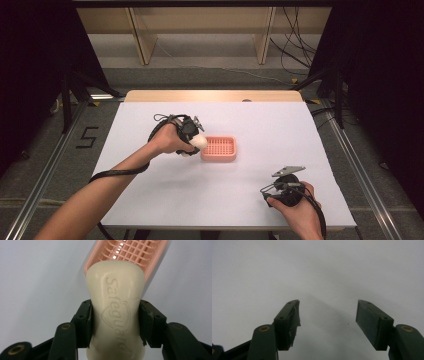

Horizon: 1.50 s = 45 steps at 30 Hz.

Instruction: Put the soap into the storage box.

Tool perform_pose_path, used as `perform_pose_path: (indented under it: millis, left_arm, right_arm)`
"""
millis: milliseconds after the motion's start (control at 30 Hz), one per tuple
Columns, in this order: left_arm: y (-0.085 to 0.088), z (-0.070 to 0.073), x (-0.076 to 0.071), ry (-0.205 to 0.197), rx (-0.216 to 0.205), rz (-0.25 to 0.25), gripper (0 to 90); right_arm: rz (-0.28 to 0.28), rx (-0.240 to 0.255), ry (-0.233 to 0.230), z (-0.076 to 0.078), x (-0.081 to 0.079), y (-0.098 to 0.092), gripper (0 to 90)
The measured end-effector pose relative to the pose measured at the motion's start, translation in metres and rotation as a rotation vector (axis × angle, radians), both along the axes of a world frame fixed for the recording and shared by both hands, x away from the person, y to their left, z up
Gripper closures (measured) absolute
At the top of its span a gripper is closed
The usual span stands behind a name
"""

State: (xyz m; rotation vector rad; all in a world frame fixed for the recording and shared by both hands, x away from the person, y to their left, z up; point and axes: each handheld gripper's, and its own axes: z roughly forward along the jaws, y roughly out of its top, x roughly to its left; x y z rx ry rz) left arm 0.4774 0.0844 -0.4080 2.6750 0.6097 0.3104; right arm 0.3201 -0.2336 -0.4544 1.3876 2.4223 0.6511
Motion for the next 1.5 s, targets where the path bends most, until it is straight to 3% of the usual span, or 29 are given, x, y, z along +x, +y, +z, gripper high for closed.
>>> perform_pose_path:
  millis: [133,167,1133,1500]
  left_arm:
    - [-0.002,-0.001,0.000,-0.002,-0.005,-0.003,49.0]
    - [-0.002,-0.001,0.000,-0.004,-0.005,-0.005,49.0]
    - [-0.014,0.003,0.006,-0.037,-0.003,-0.047,49.0]
    - [-0.020,0.002,0.006,-0.029,-0.007,-0.049,49.0]
  right_arm:
    - [-0.016,0.005,0.020,0.001,-0.001,0.001,36.2]
    - [0.000,0.001,0.000,0.000,0.000,0.000,36.2]
    - [0.012,-0.003,0.008,-0.002,0.000,0.001,36.2]
    - [0.012,-0.006,0.012,-0.002,-0.001,0.001,36.2]
